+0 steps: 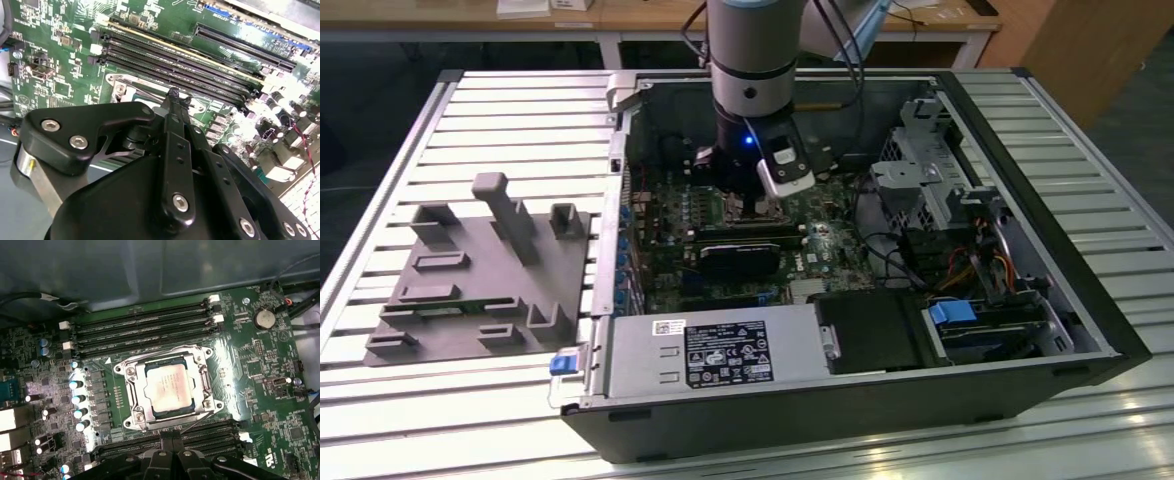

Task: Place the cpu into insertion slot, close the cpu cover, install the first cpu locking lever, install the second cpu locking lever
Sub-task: 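Install the second cpu locking lever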

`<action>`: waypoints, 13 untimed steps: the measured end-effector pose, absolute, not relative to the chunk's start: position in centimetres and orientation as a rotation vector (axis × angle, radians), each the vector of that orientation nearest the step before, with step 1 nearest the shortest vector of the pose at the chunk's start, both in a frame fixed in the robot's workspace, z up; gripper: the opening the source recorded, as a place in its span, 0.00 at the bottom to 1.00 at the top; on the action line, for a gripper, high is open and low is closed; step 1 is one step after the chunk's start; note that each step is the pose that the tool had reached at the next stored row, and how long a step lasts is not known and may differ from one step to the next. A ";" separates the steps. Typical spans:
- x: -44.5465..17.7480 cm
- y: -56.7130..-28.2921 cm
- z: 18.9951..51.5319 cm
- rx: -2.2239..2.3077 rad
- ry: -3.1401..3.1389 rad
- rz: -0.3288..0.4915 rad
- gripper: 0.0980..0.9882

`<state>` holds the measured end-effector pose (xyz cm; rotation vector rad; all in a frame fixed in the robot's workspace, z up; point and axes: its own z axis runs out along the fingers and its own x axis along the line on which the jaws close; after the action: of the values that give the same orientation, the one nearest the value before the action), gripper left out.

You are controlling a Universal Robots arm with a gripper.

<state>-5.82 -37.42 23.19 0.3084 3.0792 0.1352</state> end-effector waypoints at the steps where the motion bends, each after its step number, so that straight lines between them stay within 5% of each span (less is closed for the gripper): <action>1: -5.8 -37.4 23.2 0.296 3.080 0.136 0.00; 13: -5.9 -38.2 23.0 0.249 3.070 0.253 0.00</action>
<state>-5.91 -38.17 22.97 0.2488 3.0697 0.2528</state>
